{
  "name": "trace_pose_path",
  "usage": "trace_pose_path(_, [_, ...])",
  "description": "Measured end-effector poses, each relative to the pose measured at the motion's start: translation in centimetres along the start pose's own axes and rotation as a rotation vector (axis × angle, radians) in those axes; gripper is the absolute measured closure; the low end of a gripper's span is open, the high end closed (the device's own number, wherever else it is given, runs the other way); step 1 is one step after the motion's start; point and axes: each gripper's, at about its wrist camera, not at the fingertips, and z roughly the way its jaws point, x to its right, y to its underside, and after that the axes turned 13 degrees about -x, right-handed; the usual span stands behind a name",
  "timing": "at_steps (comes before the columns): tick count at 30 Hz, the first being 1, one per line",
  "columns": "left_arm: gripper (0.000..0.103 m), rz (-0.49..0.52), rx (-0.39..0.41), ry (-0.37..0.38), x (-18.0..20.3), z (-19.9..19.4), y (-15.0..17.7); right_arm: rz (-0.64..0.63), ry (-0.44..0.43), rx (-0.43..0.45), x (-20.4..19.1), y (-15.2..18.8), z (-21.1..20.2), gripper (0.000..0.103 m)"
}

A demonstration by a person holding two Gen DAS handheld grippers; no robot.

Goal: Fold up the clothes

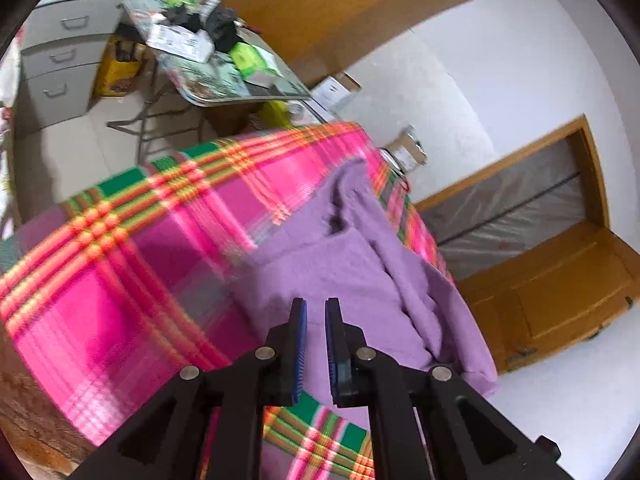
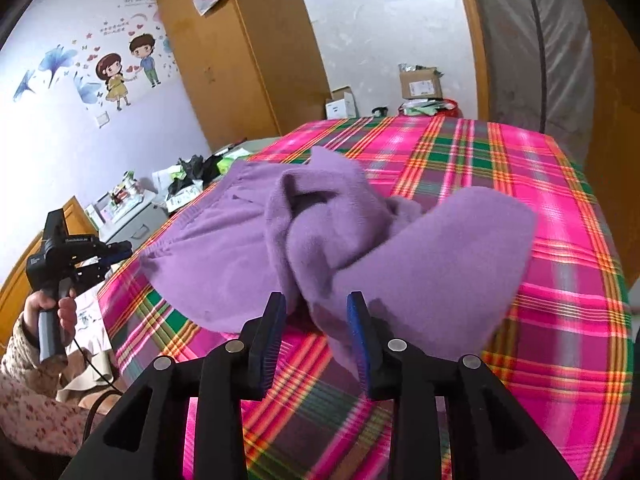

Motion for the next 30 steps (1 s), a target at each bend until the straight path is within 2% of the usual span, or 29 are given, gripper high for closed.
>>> trace_pose_path(5, [0.094,0.093,-0.089,0.055,3.2,2.5,0.1,0.057,0.09,0.036,2.1,0.9,-1.9,0.069])
trace_pose_path(7, [0.089,0.143,-0.142,0.074,4.9,4.0,0.1,0.106,0.11,0.049,3.5,1.3,-2.4,0.068])
trace_pose_path(9, [0.089,0.185,-0.189,0.09,6.7,5.5,0.2,0.146,0.123,0.048,4.6,1.5,-2.5,0.063])
trace_pose_path(12, [0.088,0.26,-0.258,0.105,9.4,7.9,0.6,0.182,0.144,0.049,5.9,1.7,-2.4,0.061])
trace_pose_path(17, [0.085,0.31,-0.371,0.146,12.7,11.5,1.5,0.231,0.106,0.013,7.6,1.5,-0.8,0.058])
trace_pose_path(20, [0.084,0.339,-0.418,0.151,14.4,13.3,2.1,0.251,0.063,0.003,8.3,1.3,0.2,0.049])
trace_pose_path(24, [0.084,0.366,-0.464,0.179,16.4,15.0,2.8,0.267,0.027,0.004,9.1,1.2,1.1,0.05])
trace_pose_path(25, [0.084,0.374,-0.468,0.193,16.8,15.2,3.0,0.266,0.028,0.011,9.1,1.1,1.2,0.055])
trace_pose_path(26, [0.084,0.385,-0.471,0.197,17.2,15.4,3.2,0.263,0.032,0.017,9.0,1.0,1.1,0.068])
trace_pose_path(29, [0.084,0.404,-0.488,0.192,18.3,16.1,3.6,0.261,0.054,0.023,9.2,0.8,0.9,0.086])
trace_pose_path(30, [0.084,0.408,-0.49,0.194,18.6,16.3,3.7,0.26,0.061,0.027,9.2,0.7,0.9,0.089])
